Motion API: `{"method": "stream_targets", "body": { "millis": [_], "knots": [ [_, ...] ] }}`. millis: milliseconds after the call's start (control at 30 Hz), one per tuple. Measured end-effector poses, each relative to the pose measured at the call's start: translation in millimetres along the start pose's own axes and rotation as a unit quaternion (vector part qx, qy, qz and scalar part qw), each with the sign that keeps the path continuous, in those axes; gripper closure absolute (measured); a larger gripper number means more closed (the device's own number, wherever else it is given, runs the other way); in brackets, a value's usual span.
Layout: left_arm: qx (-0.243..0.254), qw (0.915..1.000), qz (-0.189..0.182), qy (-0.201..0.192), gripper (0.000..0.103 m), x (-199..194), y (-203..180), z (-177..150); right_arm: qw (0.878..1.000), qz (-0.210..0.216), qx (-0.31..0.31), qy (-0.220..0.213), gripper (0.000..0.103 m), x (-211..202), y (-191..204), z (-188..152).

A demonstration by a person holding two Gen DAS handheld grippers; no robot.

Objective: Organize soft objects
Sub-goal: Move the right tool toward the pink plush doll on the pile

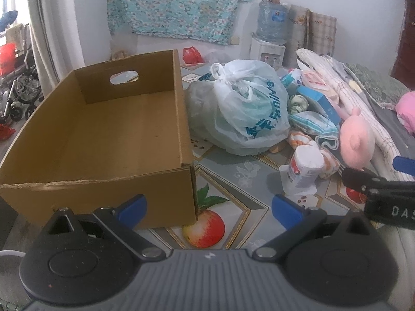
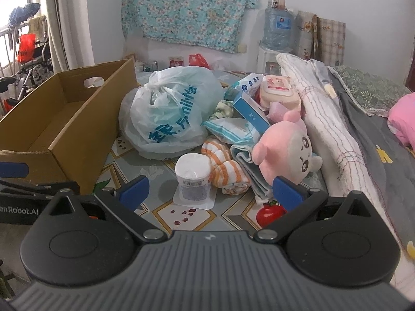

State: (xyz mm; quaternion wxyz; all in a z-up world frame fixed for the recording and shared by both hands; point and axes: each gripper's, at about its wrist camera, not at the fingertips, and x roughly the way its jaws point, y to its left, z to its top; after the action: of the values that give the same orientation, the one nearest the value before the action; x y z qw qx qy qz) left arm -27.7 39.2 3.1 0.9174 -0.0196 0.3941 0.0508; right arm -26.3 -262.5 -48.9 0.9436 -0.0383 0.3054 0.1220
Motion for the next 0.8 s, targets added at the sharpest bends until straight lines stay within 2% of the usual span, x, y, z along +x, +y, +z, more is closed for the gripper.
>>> {"method": "stream_targets", "body": {
  "millis": [800],
  "knots": [
    [0.000, 1.0000, 0.002, 0.009, 0.000, 7.1, 2.6, 5.4, 1.000, -0.015, -0.009, 0.013, 0.001, 10.4, 3.6, 2.1]
  ]
}}
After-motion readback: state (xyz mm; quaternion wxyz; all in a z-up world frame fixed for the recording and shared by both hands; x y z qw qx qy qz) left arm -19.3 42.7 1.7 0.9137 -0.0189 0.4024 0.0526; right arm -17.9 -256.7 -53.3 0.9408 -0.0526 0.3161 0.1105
